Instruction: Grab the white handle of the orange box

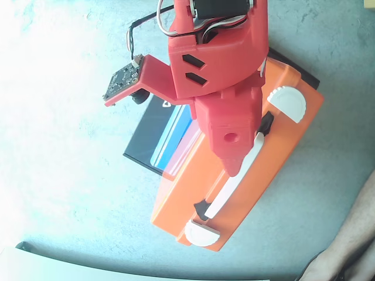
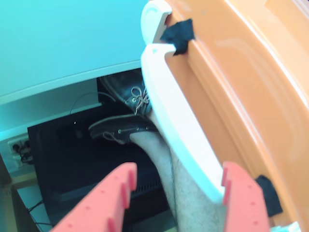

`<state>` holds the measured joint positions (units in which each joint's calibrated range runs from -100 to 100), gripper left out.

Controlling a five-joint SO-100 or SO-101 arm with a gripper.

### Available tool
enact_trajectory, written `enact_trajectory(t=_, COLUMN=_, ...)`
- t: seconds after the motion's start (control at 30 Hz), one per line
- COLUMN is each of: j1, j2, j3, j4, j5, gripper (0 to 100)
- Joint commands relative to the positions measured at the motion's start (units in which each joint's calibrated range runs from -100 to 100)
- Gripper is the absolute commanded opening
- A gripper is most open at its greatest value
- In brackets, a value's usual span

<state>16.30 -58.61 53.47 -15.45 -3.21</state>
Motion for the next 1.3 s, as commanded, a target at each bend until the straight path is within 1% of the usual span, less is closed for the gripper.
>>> enact_trajectory(t=0.0, j1=-0.2, j2=3.2, j3=-1.5, j4=0.7, j5=0.2, gripper=21)
enact_trajectory(t=0.23, j1=-0.3, j2=8.9, j3=-7.0, j4=0.7, j5=0.2, gripper=21)
enact_trajectory(t=0.6, j1=2.3, j2=19.5, j3=-17.9, j4=0.7, j5=0.3, gripper=20)
enact_trajectory(t=0.8, j1=6.8, j2=23.5, j3=-21.6, j4=0.7, j5=-0.1, gripper=21)
enact_trajectory(t=1.07, j1=13.4, j2=25.4, j3=-21.9, j4=0.7, j5=-0.2, gripper=20)
enact_trajectory(t=1.27, j1=14.3, j2=25.8, j3=-23.6, j4=0.7, j5=-0.3, gripper=20)
